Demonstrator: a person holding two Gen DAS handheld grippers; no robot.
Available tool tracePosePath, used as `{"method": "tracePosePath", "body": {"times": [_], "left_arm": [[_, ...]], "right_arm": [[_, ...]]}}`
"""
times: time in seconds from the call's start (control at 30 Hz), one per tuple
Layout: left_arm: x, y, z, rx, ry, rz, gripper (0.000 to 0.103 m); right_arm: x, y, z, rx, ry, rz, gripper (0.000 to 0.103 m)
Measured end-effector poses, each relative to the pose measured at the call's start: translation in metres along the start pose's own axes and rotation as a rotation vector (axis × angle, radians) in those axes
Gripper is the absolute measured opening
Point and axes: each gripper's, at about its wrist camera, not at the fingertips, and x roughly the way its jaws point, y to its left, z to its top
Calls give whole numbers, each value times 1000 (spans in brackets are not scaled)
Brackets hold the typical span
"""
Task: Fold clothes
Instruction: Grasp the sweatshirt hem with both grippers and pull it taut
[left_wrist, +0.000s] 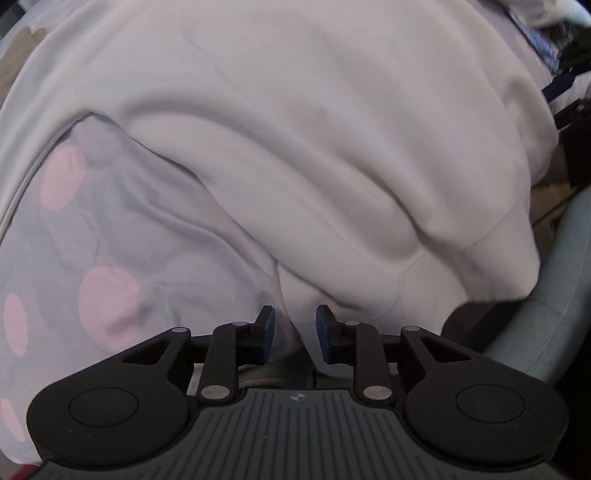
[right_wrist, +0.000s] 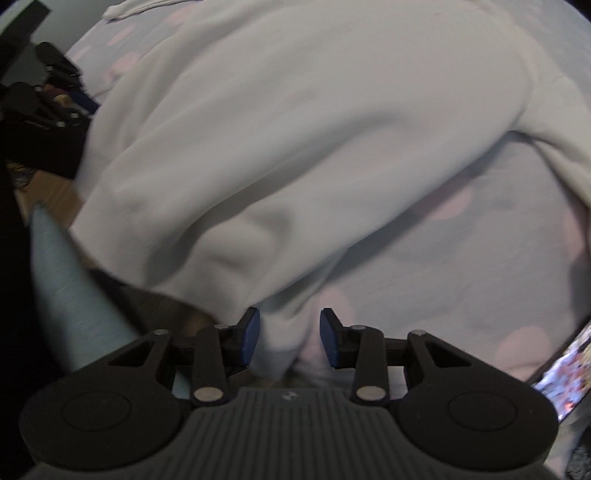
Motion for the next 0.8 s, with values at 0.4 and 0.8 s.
{"method": "tracePosePath", "body": {"times": [0.4, 0.8], "left_arm": [[13, -11, -4, -5, 9, 12, 23], [11, -15, -11, -23, -14, -4, 24]], "right_arm": [[24, 14, 3, -4, 79, -32, 15], [-29, -20, 4, 71, 44, -177, 10]]}}
